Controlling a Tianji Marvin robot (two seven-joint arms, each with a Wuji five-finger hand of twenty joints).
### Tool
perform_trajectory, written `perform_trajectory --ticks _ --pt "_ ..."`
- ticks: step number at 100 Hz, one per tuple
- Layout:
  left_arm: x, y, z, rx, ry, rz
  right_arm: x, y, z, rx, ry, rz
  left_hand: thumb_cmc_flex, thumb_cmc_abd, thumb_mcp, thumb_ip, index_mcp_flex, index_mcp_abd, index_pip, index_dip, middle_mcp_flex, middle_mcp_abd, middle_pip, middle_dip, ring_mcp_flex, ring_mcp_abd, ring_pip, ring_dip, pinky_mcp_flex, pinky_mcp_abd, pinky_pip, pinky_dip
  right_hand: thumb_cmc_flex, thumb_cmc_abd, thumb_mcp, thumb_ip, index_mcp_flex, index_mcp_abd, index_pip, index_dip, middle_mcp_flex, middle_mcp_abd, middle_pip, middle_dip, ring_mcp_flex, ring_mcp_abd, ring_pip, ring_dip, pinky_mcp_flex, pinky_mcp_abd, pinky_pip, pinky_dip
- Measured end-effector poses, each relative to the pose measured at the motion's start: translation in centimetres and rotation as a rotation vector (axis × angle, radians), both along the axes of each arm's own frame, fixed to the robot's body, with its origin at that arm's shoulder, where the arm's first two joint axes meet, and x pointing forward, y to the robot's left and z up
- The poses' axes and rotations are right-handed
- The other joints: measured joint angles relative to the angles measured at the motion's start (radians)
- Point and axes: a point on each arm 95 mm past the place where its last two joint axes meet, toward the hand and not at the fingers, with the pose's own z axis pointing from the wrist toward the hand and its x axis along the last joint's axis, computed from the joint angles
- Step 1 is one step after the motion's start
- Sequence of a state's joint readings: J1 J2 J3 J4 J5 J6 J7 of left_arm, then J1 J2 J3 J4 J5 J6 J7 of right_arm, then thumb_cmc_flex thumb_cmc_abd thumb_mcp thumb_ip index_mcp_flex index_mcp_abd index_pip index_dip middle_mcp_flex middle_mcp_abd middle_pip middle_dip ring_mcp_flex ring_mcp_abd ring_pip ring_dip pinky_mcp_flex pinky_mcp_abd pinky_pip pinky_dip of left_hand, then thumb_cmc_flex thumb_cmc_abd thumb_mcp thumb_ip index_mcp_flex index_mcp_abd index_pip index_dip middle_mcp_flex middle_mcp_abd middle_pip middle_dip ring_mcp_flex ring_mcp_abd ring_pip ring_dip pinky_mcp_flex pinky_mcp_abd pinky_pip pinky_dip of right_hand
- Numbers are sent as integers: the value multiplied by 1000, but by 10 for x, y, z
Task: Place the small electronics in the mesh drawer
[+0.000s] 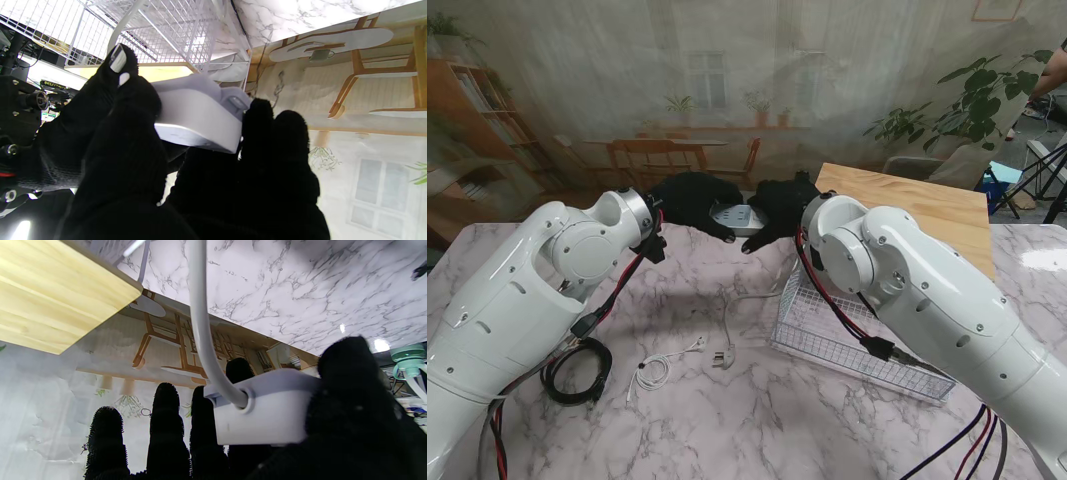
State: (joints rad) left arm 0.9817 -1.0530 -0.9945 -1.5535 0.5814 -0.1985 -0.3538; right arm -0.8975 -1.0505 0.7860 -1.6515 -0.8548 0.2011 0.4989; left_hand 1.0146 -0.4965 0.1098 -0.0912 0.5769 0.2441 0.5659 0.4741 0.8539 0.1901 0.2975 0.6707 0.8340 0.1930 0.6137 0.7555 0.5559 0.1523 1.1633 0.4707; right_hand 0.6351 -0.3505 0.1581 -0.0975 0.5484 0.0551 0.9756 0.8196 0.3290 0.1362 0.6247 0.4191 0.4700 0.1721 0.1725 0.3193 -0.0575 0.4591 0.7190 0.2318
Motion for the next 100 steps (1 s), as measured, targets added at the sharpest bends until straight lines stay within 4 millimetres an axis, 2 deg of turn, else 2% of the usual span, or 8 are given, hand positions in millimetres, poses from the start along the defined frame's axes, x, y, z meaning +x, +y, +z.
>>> perform_trajectory --ticks 12,23,29,37,62,80,91,100 --pt "-2 1 -2 -63 28 0 1 -2 2 -3 -14 15 -25 122 -47 49 -52 -43 -130 3 -298 -10 24 -264 -269 38 -152 -121 -235 -7 -169 -2 -57 -49 151 -11 56 59 14 17 88 -22 52 76 49 -14 75 48 11 0 10 0" --pt "-3 5 -3 -122 40 15 1 -3 4 11 -29 14 -66 230 -97 66 -147 -94 -235 -25 -484 0 -49 -345 -425 53 -227 -207 -372 -8 -285 -35 -95 -96 241 -12 112 77 19 25 167 -39 91 141 77 -23 170 77 36 0 43 0" --pt "-3 9 0 -136 7 31 1 -2 4 27 -38 15 -83 318 -91 91 -175 -105 -281 -36 -531 0 -87 -384 -463 60 -258 -253 -412 -8 -337 -51 -106 -136 295 -12 149 86 26 37 192 -39 107 166 99 -23 175 88 51 -1 65 0" --pt "-3 18 7 -171 -17 55 0 0 4 37 -35 18 -92 358 -95 91 -185 -106 -312 -37 -555 -1 -100 -409 -497 67 -281 -292 -456 5 -397 -76 -106 -146 312 -12 161 97 27 43 218 -39 124 188 111 -24 223 103 65 -1 86 17" --pt "7 50 3 -118 -97 171 0 3 6 36 -58 22 -104 433 -95 91 -198 -107 -338 -37 -555 -1 -100 -412 -498 70 -289 -303 -465 13 -420 -86 -131 -190 392 -12 229 152 48 60 318 -36 150 271 166 -25 276 132 99 -2 139 60" --pt "25 81 -41 -93 3 303 2 4 12 43 -76 13 -34 433 -101 93 -198 -99 -354 -37 -569 1 -99 -412 -497 73 -290 -303 -442 6 -405 -86 -143 -209 408 -12 267 165 54 61 342 -35 150 280 171 -25 276 133 105 -2 142 69" --pt "29 91 -74 -46 81 344 3 4 17 44 -85 9 66 427 -38 139 -198 -107 -354 -37 -569 -1 -98 -413 -486 64 -265 -303 -416 -8 -368 -74 -143 -209 408 -12 269 169 54 61 342 -34 150 282 171 -25 276 133 120 -4 152 71" --pt "27 89 -98 -2 156 331 5 4 22 49 -92 1 66 377 63 160 -231 -159 -370 -77 -601 -44 -103 -446 -483 51 -265 -303 -415 -21 -368 -74 -143 -209 408 -12 271 173 54 62 343 -31 150 292 201 -26 328 136 130 -13 170 79"
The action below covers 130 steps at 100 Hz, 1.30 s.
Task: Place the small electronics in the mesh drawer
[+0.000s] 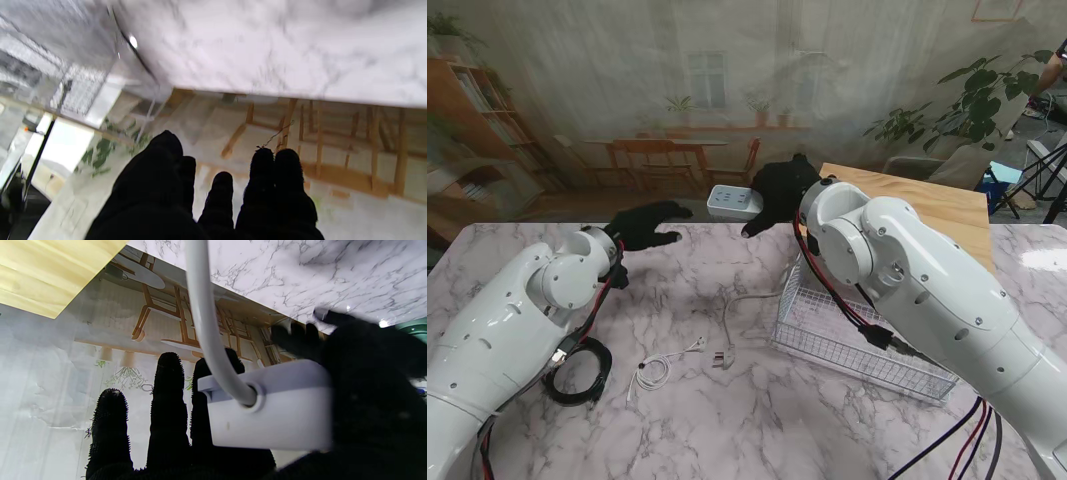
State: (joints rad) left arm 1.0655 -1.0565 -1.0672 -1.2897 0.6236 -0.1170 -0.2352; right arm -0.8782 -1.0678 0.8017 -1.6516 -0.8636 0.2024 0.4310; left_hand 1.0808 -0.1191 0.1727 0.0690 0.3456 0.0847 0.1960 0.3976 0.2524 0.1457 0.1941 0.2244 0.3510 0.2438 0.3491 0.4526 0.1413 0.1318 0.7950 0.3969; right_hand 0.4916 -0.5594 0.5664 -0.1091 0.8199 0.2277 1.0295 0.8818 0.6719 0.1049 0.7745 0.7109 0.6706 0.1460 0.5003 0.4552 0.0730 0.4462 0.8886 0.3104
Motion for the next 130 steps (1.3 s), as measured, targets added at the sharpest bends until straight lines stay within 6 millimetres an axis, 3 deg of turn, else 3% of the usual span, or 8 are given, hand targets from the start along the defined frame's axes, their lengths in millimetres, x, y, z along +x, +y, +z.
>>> perform_trajectory --ticks 24,47,66,72,87,104,114,130 --pt "-14 -40 -35 -4 151 -122 3 3 10 41 11 -18 -105 -103 -1 5 -120 -45 -93 -120 -78 -18 -152 -120 -16 -38 -30 -84 0 -32 0 0 0 0 0 0 6 4 0 2 4 7 0 1 0 0 0 8 0 0 9 4" --pt "-17 -87 -30 -95 157 -203 2 5 14 60 23 -22 -119 -138 -40 1 -171 -68 -187 -198 -125 -16 -217 -195 -78 -58 -42 -122 -12 -64 -5 0 0 0 0 0 6 4 0 10 4 7 0 1 0 0 0 8 0 0 9 5" --pt "-23 -115 -25 -146 179 -247 -1 7 18 77 24 -16 -117 -139 -40 0 -168 -118 -171 -193 -125 -23 -218 -195 -77 -59 -42 -134 -12 -64 -5 0 0 0 0 0 6 4 0 10 4 7 0 1 0 0 0 8 0 0 9 5" --pt "-25 -121 -25 -141 178 -260 -2 7 19 82 24 -14 -116 -139 -40 -16 -164 -136 -121 -164 -125 -30 -218 -195 -77 -62 -42 -134 -14 -64 -5 0 0 0 0 0 6 4 0 10 4 7 0 1 0 0 0 8 0 0 9 5" --pt "-29 -130 -20 -157 186 -271 -3 9 22 91 28 -13 -103 -128 -34 -34 -71 -166 32 -88 -125 -44 -218 -193 -76 -75 -42 -134 -29 -62 -5 0 0 0 0 0 6 4 0 10 4 8 0 1 0 0 0 8 0 0 9 5" --pt "-32 -135 -22 -158 199 -268 -4 11 24 98 28 -10 -76 -83 -96 -60 177 -172 219 26 -122 -80 -163 -145 -76 -103 -60 -134 -84 1 -42 -3 0 0 0 0 6 4 0 10 4 8 0 1 0 0 0 8 -4 0 9 5" --pt "-33 -136 -25 -163 199 -266 -5 11 25 104 28 -12 -24 -82 -143 -60 303 -179 343 64 -94 -94 -90 -92 -76 -112 -68 -128 -87 2 -42 -3 0 0 0 0 6 4 0 10 4 8 0 1 0 0 0 8 -15 0 3 5" --pt "-35 -131 -29 -178 192 -262 -6 9 29 119 21 -20 0 -71 -154 -60 333 -155 499 124 -23 -88 47 -12 -76 -115 -68 -107 -92 0 -42 -3 0 0 0 0 6 4 -2 10 4 8 0 1 0 0 0 8 -16 0 0 5"
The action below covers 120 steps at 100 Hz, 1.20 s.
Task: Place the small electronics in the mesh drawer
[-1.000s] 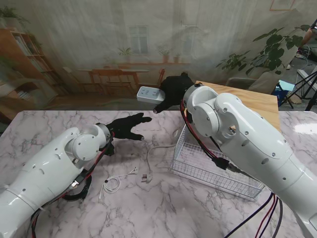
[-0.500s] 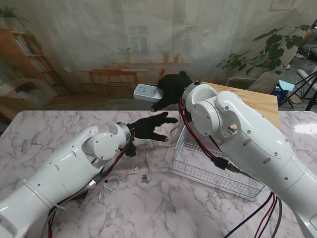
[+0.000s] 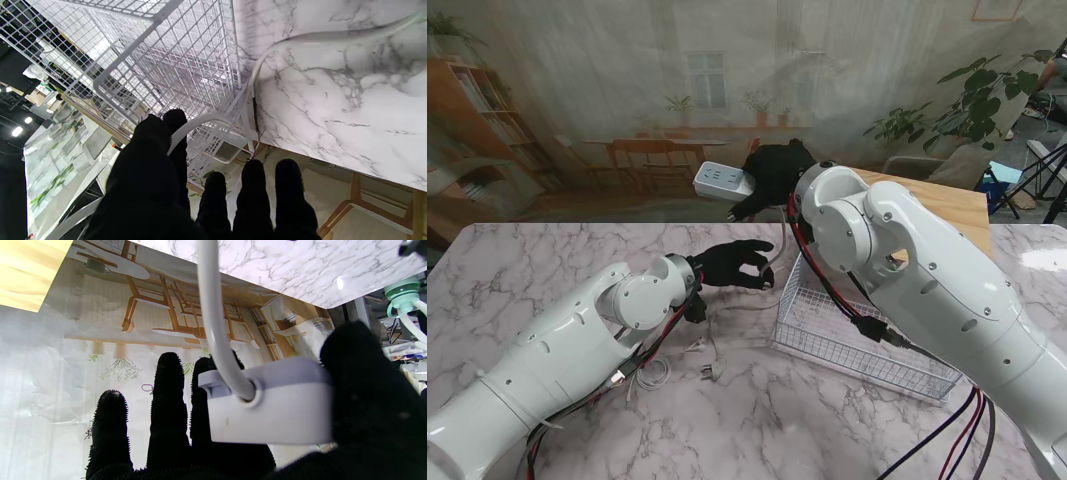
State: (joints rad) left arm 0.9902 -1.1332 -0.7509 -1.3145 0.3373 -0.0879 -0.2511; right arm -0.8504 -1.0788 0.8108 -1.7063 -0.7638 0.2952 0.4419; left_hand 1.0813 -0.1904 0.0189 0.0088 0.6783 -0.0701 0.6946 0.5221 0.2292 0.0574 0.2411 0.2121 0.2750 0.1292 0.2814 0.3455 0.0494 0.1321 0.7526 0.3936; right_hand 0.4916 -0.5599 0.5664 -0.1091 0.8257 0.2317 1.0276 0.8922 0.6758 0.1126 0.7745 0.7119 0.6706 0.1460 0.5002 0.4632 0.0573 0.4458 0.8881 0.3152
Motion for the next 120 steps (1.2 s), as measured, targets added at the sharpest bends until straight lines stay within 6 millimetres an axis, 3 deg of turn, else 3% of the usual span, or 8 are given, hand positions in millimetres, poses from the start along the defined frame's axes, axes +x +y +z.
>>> perform_trajectory --ticks 21,29,44,57,75,85,99,120 --pt "-11 23 -2 -48 3 8 -1 -6 1 8 -22 -19 0 12 0 0 -1 55 104 106 105 74 57 95 4 42 17 69 -6 13 8 32 0 0 0 0 0 0 -6 0 0 0 0 0 0 0 0 0 0 0 -6 0" --pt "-20 32 2 -45 -57 -29 -1 -7 0 2 -25 -23 13 11 2 0 -3 128 144 152 212 104 85 131 98 85 63 92 51 22 70 52 0 0 0 0 0 0 -6 0 0 0 0 0 0 0 0 0 0 0 -6 0" --pt "-35 46 12 -71 -123 -50 2 -10 -5 -8 -24 -31 -31 -127 263 43 -13 294 303 178 459 143 117 142 341 132 131 100 231 75 170 53 0 0 0 0 0 0 -6 0 0 0 0 0 0 0 0 0 0 0 -7 0" --pt "-42 57 26 -100 -158 -36 5 -12 -10 -6 -21 -41 -44 -171 361 45 -9 319 363 175 554 176 159 141 478 147 183 100 357 98 236 64 0 0 0 0 0 0 -6 0 0 0 0 1 0 0 0 0 0 0 -7 0" --pt "-46 70 46 -129 -218 -24 7 -15 -18 -20 -16 -45 -42 -167 378 45 -7 322 375 178 575 201 167 141 531 153 204 99 428 111 268 64 0 0 0 0 0 1 -6 0 0 0 0 1 0 0 0 0 0 0 -7 0" --pt "-48 78 57 -161 -263 -5 8 -16 -22 -33 -11 -47 14 -114 246 44 -38 320 333 202 575 220 162 124 535 157 204 44 450 114 268 45 0 0 0 0 1 3 -6 0 0 1 0 2 0 0 0 0 0 0 -7 0" --pt "-52 83 67 -214 -279 21 10 -16 -29 -36 7 -54 83 -27 42 11 -77 268 276 249 597 237 150 92 562 169 205 9 522 125 268 1 0 0 0 0 2 8 0 0 6 2 0 9 0 0 0 0 0 0 -7 0" --pt "-50 83 68 -186 -283 36 11 -15 -33 -28 19 -57 118 -11 -8 1 -155 264 265 323 662 225 243 142 641 164 277 39 579 137 358 1 0 0 0 0 2 9 0 0 6 2 0 10 0 0 0 0 0 0 -7 0"
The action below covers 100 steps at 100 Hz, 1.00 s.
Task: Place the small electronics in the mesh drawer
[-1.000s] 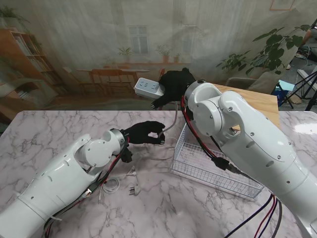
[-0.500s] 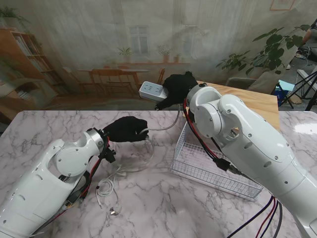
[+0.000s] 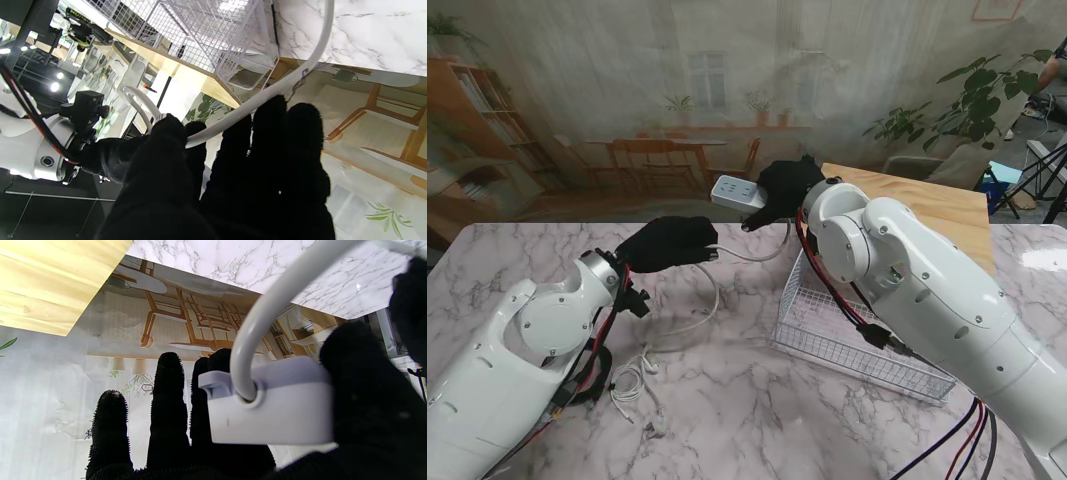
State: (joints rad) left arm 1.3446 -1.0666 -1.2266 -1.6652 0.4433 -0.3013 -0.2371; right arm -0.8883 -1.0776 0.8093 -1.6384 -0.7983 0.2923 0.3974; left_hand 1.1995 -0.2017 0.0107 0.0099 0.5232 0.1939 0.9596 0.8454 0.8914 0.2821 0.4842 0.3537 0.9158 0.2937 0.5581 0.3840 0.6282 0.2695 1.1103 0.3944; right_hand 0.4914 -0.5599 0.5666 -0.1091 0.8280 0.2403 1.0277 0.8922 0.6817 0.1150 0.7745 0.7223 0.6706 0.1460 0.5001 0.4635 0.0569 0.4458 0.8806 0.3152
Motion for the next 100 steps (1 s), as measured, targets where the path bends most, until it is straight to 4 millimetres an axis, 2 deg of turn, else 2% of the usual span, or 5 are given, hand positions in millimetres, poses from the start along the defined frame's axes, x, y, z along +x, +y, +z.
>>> perform_trajectory --ticks 26,61,72,83,100 --pt "3 -6 -2 16 18 -2 1 -2 1 6 -2 -9 10 0 20 -1 -8 13 -42 4 50 -39 88 66 38 -12 63 106 21 0 65 2 0 0 0 0 0 0 0 0 0 0 0 0 0 0 0 0 0 0 0 0" --pt "12 -18 -17 47 60 -4 0 -7 2 17 0 -29 22 11 71 -11 22 -53 -112 -30 75 -53 79 76 50 -18 63 131 30 -1 66 2 0 0 0 0 0 0 0 0 0 0 0 0 0 0 0 0 0 0 0 0" --pt "15 -19 -23 48 66 9 -1 -7 4 20 -1 -29 32 24 72 -11 22 -55 -136 -62 74 -75 65 76 46 -21 56 131 -3 -3 66 2 0 0 0 0 0 0 1 0 0 0 0 0 0 0 0 0 0 0 -1 0" --pt "17 -19 -28 22 97 18 -1 -7 4 22 -3 -29 25 24 22 -11 -8 -55 -318 -215 -76 -74 -30 41 -97 -21 -26 119 -132 -27 -11 8 0 0 0 0 0 0 1 0 0 0 1 0 0 0 0 0 0 0 -2 0" --pt "18 -20 -39 74 203 -38 -1 -7 4 23 -2 -31 -182 21 9 -10 -83 -25 -641 -431 -398 -44 -212 -106 -304 -25 -122 42 -292 -72 -154 26 0 0 0 0 0 0 1 0 0 0 1 0 0 0 0 0 0 0 -2 0"
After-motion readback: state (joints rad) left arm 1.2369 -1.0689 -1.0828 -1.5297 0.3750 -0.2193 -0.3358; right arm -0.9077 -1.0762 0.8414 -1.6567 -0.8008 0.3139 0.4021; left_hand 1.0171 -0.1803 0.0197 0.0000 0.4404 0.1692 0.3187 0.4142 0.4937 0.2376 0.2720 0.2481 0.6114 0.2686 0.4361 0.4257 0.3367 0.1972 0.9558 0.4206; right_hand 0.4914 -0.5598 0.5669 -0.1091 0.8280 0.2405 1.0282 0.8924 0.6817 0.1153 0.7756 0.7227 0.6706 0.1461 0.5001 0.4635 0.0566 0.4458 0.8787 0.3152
